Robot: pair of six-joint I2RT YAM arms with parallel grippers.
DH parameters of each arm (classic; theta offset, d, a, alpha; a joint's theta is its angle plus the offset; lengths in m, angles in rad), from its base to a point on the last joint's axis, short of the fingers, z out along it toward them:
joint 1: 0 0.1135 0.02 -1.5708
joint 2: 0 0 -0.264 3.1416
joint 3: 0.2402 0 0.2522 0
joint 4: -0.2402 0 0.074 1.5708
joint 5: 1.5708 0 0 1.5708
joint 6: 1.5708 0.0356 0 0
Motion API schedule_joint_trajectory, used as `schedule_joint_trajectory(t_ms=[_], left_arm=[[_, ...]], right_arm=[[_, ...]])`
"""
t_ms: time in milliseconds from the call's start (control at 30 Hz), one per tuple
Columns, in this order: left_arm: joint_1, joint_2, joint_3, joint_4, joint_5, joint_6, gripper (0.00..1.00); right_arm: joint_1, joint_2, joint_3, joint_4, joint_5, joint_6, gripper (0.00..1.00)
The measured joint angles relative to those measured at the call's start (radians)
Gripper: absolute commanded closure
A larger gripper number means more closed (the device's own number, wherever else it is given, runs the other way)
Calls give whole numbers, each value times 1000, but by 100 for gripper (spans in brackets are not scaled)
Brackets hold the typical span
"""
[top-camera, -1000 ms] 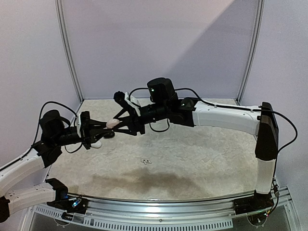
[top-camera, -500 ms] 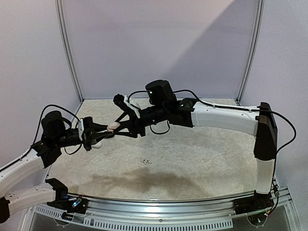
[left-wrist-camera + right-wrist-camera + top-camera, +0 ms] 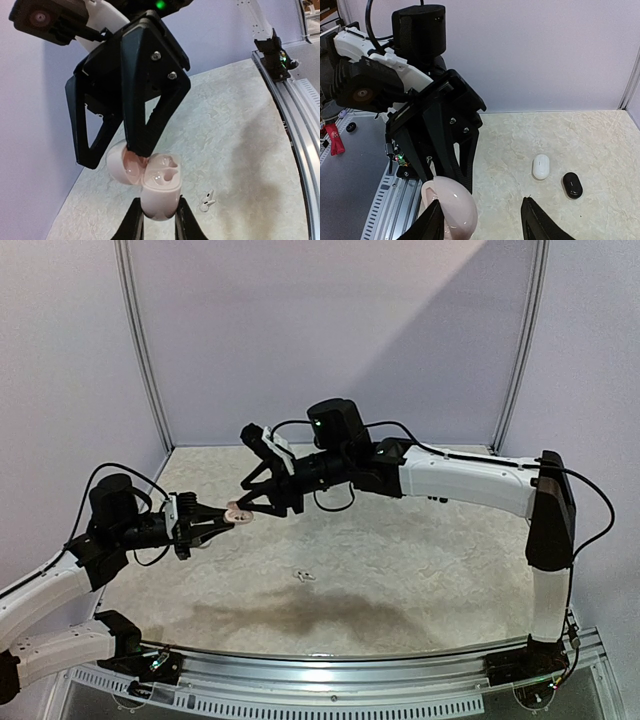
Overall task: Insert the wireless bluetooth earbuds into the charging case
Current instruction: Open the charging case, then pick up the right earbud from the center of the board.
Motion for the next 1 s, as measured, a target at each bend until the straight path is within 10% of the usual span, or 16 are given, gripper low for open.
schedule_joint_trajectory(t_ms=[1000], left_arm=[[-7, -26, -152, 153, -206, -499, 100]], right_arm=[[-130, 13, 99, -50, 160, 358, 47]])
